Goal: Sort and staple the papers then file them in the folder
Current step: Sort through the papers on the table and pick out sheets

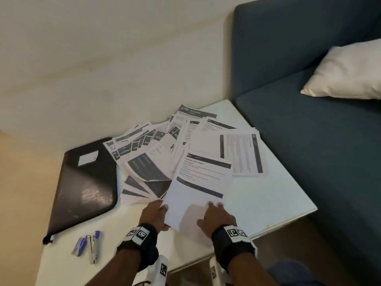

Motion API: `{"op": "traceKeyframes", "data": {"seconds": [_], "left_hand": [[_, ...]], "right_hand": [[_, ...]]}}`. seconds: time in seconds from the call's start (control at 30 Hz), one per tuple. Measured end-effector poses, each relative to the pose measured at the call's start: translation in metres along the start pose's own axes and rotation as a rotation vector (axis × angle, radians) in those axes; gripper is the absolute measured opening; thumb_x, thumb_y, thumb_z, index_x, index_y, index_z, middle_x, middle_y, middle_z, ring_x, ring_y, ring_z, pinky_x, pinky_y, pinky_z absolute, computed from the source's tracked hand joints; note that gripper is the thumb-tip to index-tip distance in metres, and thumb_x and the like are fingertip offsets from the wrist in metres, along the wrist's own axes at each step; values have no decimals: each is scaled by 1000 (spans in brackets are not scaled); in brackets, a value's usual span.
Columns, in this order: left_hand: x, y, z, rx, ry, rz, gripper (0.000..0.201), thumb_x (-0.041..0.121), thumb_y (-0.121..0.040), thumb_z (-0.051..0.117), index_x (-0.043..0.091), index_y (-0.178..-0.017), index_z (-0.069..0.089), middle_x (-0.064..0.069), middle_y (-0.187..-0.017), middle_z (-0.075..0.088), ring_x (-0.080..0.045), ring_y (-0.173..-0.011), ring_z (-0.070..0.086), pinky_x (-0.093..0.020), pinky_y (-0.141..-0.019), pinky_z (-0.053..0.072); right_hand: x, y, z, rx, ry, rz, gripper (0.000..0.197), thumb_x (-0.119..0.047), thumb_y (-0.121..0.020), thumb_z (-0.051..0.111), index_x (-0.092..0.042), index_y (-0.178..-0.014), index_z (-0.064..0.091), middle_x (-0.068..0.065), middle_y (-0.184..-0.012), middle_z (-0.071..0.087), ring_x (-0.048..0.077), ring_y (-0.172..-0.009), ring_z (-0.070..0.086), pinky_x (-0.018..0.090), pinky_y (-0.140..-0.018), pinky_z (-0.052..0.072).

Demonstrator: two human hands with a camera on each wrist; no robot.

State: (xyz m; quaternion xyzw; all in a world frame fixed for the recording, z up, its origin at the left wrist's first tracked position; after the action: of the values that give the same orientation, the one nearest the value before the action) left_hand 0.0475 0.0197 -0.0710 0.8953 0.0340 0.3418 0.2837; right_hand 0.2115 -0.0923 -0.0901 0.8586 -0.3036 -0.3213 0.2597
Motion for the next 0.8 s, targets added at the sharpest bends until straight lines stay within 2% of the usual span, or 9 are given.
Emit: {"op": "traceKeyframes", "data": {"seconds": [0.13, 0.3, 0.43, 0.53, 0.63, 0.7, 0.73, 0.8], "left_hand": [[-16, 8, -2, -30, 31, -5, 34, 7, -96, 53, 14, -129, 52, -6, -115, 52, -28, -89, 61, -39, -63, 62], [-27, 1, -1, -51, 64, 6, 42, 7, -97, 51, 15, -138, 47, -13, -131, 52, -36, -104, 60, -44, -72, 62], [-36, -3, -3, -71, 164, 39, 32, 11, -98, 50, 14, -130, 53, -11, -120, 59, -25, -88, 64, -38, -62, 62], [-43, 3, -9, -92, 256, 48, 26, 9, -98, 49, 13, -123, 54, -11, -117, 60, -23, -83, 66, -37, -59, 62], [-33, 5, -15, -139, 383, 61, 32, 2, -96, 47, 14, -126, 51, -9, -123, 56, -24, -88, 64, -36, -56, 60], [-20, 8, -25, -169, 526, 44, 32, -3, -97, 47, 10, -125, 51, -9, -123, 53, -25, -88, 62, -36, -53, 60], [-14, 11, -31, -188, 596, 28, 30, -5, -97, 47, 8, -124, 51, -10, -122, 52, -26, -88, 61, -37, -53, 60], [-5, 16, -41, -197, 644, 26, 28, -6, -96, 50, 6, -121, 50, -11, -121, 50, -27, -88, 58, -39, -53, 60]], "right_hand": [[3, -2, 4, -11, 29, -20, 72, -53, -89, 52, -22, -150, 27, 7, -157, 27, 22, -139, 39, 41, -110, 34], [-1, -5, 8, 5, 77, -25, 56, -53, -88, 50, -23, -134, 42, 5, -139, 42, 25, -125, 51, 41, -103, 41], [-7, -4, 13, 28, 129, -48, 44, -51, -91, 49, -28, -128, 53, -2, -135, 42, 22, -126, 48, 40, -99, 38], [-2, -3, 13, 150, -63, 7, 43, -48, -87, 58, -33, -127, 48, -2, -135, 46, 27, -119, 54, 40, -100, 41], [8, -1, 5, 320, -383, 129, 61, -37, -86, 67, -24, -139, 40, 8, -135, 55, 34, -119, 55, 41, -100, 45], [10, 0, 0, 344, -564, 190, 66, -31, -87, 70, -16, -143, 38, 12, -137, 54, 35, -122, 54, 40, -102, 44], [10, 4, -2, 337, -650, 224, 62, -29, -87, 70, -13, -141, 43, 12, -136, 54, 35, -121, 54, 41, -102, 45], [9, 12, -9, 299, -829, 264, 34, -23, -89, 69, -10, -119, 59, 14, -123, 60, 35, -110, 58, 48, -95, 51]]}}
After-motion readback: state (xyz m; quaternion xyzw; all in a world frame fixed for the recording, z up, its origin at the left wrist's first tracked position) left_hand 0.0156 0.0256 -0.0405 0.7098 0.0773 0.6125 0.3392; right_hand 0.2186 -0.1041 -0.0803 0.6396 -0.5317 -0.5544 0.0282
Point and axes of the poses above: each hand's wrist, its own y-axis away from the middle knuckle, its own z-axis out of the palm, x = y × z, the point moved 3 cm from there along -y, towards the middle knuckle
